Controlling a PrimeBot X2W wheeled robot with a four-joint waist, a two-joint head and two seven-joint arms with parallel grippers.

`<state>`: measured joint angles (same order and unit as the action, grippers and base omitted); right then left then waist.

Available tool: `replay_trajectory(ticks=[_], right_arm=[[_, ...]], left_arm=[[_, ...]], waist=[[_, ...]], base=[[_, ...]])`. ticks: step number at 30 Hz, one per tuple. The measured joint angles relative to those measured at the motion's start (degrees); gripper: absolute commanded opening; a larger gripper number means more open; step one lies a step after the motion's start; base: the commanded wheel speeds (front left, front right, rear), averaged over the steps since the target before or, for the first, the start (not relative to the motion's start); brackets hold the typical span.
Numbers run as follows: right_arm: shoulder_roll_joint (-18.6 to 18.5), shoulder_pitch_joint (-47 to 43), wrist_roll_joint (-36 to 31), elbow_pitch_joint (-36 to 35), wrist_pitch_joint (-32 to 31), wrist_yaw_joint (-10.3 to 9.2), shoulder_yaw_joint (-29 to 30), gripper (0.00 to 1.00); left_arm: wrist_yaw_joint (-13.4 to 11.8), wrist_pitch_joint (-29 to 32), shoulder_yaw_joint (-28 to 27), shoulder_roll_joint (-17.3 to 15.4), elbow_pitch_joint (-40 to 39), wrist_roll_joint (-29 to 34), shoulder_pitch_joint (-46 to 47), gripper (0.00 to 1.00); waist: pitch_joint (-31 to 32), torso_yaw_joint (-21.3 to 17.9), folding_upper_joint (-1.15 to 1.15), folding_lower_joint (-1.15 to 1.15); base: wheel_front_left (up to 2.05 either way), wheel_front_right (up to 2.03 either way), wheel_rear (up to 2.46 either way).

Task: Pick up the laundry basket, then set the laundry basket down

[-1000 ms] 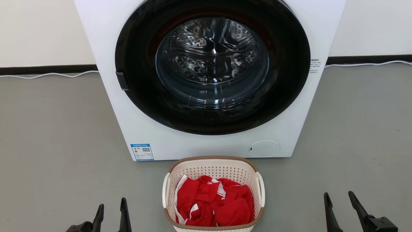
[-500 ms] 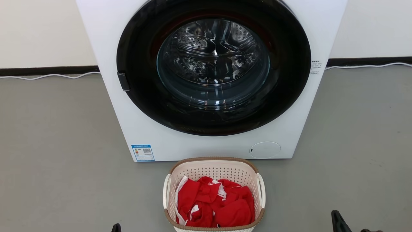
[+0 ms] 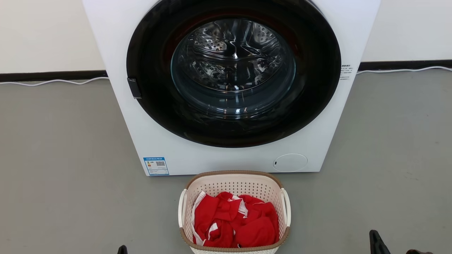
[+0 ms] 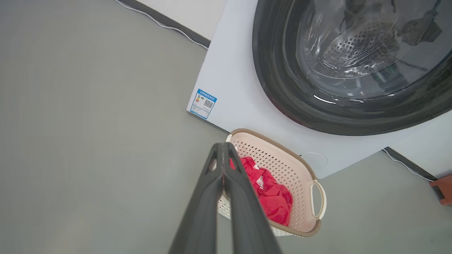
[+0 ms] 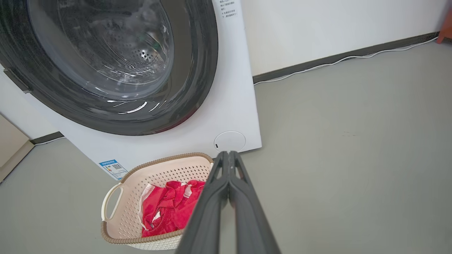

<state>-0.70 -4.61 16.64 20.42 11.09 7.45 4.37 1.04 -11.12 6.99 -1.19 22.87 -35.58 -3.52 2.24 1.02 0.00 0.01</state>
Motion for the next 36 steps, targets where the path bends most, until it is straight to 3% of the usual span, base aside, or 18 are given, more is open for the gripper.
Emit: replay_trajectory(ticks=[36], right_arm=[[-0.2, 2.4, 25.1, -1.5, -5.9, 0.0, 0.9, 0.0]], left_arm=[[2.0, 5.9, -3.9, -0.2, -2.4, -18.9, 2.1, 0.0]], waist=[[-0.8, -0.3, 0.0, -0.01]], base=[[0.0, 0.0, 0.0]])
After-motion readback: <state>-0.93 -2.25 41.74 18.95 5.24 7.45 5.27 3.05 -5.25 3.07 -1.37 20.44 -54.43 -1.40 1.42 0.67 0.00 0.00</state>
